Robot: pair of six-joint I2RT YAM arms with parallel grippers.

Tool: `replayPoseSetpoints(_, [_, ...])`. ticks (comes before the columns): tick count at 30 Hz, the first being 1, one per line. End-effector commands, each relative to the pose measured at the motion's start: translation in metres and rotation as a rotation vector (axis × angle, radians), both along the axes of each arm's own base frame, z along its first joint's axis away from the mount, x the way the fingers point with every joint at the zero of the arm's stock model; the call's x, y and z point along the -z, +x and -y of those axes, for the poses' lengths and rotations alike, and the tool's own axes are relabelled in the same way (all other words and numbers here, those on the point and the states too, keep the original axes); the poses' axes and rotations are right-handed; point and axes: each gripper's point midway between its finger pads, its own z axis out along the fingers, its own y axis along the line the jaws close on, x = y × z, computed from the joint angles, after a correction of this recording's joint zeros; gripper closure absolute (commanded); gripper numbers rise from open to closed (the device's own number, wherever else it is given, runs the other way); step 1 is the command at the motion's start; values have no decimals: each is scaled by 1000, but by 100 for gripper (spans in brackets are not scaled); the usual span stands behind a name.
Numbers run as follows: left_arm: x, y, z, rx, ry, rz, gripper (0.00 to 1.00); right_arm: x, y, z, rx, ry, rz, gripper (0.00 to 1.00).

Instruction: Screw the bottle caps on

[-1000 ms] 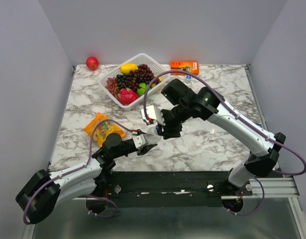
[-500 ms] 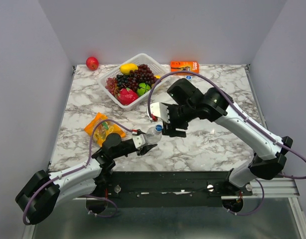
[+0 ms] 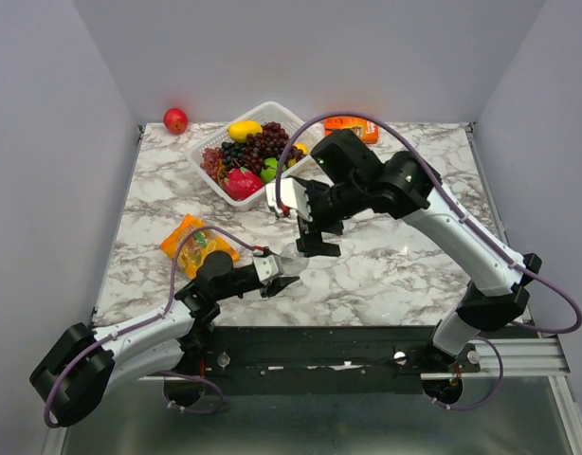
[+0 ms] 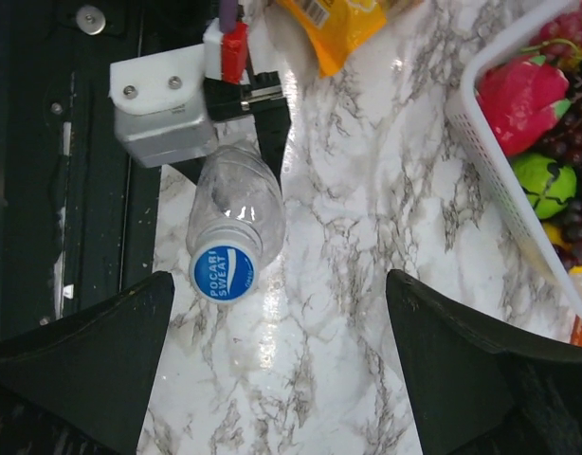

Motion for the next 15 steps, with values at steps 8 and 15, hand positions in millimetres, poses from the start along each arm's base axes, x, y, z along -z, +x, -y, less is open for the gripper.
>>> replayPoseSetpoints(8, [-15,6,3,-11,-48,-35,100,34,-36,14,-143,-150,-105,0])
replayPoseSetpoints(15, [-19,18,-1,-69,-86,-106,100,47,-45,27,-166,-193,-94,0])
